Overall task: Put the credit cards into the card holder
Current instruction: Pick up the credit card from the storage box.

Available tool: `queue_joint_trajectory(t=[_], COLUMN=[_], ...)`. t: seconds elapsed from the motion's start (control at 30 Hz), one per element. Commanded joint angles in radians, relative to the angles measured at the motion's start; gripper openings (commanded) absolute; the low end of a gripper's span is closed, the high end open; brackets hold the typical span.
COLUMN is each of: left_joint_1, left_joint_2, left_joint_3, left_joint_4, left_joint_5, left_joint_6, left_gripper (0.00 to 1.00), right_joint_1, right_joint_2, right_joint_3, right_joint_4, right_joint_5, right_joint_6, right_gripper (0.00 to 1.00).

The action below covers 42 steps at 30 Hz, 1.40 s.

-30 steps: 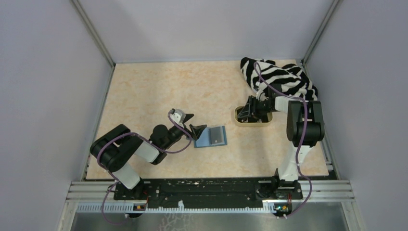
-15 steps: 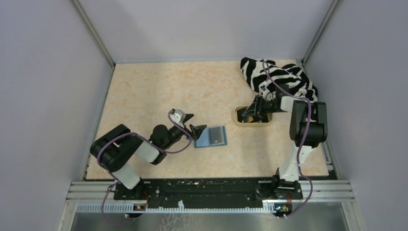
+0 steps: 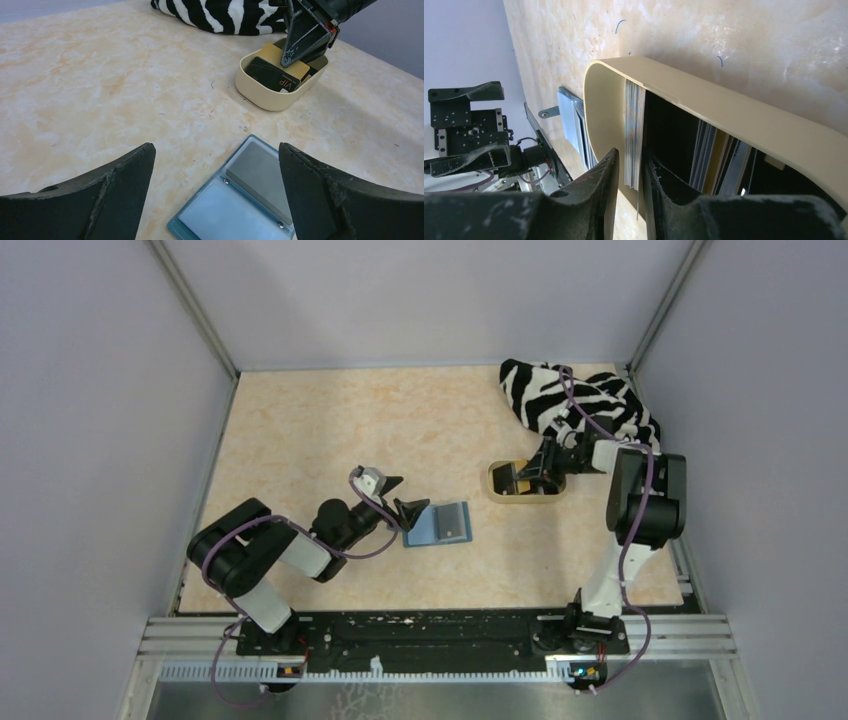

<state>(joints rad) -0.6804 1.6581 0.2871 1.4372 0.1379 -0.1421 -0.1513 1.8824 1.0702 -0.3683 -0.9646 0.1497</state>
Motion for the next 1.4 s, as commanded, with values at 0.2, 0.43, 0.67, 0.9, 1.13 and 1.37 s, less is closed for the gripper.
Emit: queue_joint_trajectory(t=[0.2,0.43,0.67,0.9,1.13,1.37], left_joint_1=[0.003,0.003,0.013,0.104,0.232,0.233], left_joint_2=[0.010,0.011,0.014,0.057,0.087,0.013], left_joint_3=[-0.012,-0.020,-0.035,-0.001,0.015,0.014], left_joint_4=[0.076,0.091,0.128,0.127,0.166,0.110], left_joint_5=[-0.008,-0.010,0.005,0.184,0.347,0.453], left_joint_6=[-0.014,-0.016,-0.031,-0.157,-0.365,-0.557], left_gripper=[0.99,0.99,0.99,0.99,0.99,0.93], right_joint_1=[-0.040,-0.064,-0.097,-0.123,-0.123,0.015], right_joint_2=[-0.067,-0.084,-0.133,-0.228,-0.308,-0.335], right_joint_3=[0.042,0.045,0.048,0.037,-0.033,-0.066], right_joint_4=[-0.016,-0.031,-0.048,-0.054,0.081,0.130], right_joint_5=[0.028,0.056,0.072,0.020,-0.260,-0.347], right_joint_6=[-0.023,-0.034,-0.060,-0.120,-0.112,-0.142], right_gripper=[0.11,0.00,0.00,0.00,0.00,0.00])
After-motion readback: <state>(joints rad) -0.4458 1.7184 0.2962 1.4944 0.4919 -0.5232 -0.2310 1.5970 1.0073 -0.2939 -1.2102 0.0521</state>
